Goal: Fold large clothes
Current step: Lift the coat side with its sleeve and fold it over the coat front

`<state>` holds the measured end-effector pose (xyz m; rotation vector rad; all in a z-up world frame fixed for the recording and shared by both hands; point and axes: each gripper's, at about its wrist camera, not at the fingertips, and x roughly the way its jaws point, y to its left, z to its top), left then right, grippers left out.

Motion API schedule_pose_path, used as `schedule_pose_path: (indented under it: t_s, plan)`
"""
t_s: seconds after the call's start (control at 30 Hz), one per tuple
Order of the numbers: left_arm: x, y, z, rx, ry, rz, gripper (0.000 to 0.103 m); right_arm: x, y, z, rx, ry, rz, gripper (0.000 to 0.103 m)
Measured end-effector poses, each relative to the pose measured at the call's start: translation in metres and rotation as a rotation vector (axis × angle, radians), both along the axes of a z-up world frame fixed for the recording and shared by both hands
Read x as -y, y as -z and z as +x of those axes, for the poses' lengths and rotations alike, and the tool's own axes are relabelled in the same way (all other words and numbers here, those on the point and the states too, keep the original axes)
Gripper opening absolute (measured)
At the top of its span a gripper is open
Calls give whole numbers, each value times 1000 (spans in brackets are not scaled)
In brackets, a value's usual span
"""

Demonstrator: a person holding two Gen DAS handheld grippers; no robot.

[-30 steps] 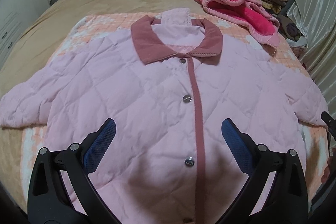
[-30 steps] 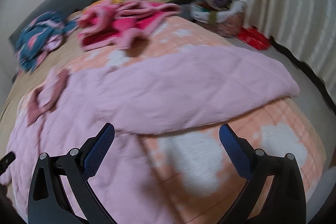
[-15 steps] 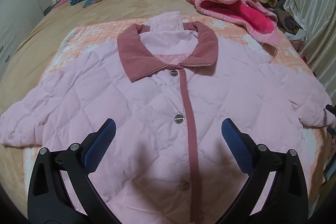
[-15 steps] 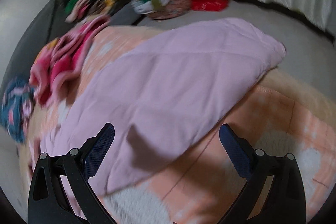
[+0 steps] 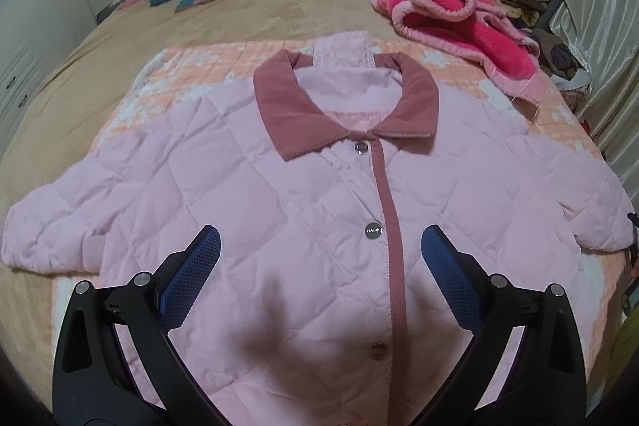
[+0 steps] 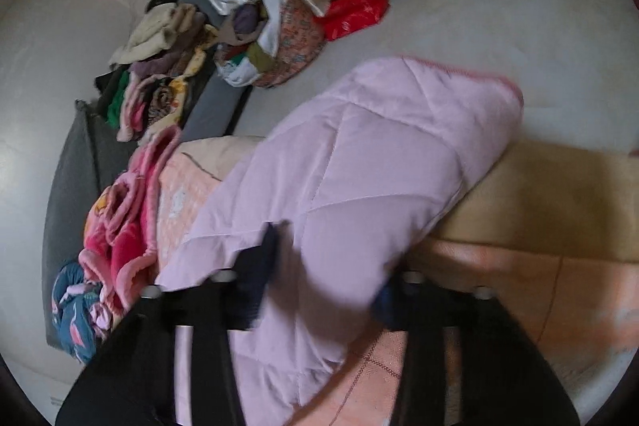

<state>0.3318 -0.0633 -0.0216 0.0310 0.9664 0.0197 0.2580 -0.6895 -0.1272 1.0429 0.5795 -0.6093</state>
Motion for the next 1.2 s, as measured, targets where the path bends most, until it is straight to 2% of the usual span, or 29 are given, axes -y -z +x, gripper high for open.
schedule_pose_path:
  t_s: [0.1, 0.23, 0.4, 0.6, 0.87, 1.03, 1.2]
  plan:
    - [-3, -9, -2, 23, 3, 24, 94, -9, -29, 6, 18, -61, -85, 18]
    - [-16, -22, -3, 38, -17, 2, 94, -38, -85, 21, 81, -192, -222, 15]
    - [-34, -38, -6, 57, -50, -17, 94, -106, -157, 44, 162, -415, -408, 14]
    - [-54, -57, -11, 100, -68, 3, 94, -198, -205, 68, 192, -632, -595, 14]
    - [-83, -61, -12, 106, -96, 4, 94, -308, -220, 83, 207, -820, -746, 14]
    - [-104, -59, -15, 114, -110, -52, 94, -375, -208, 92, 198, -939, -829, 14]
    - [-115, -53, -14, 124, -131, 1, 94, -434, -187, 93, 200, -1059, -864, 14]
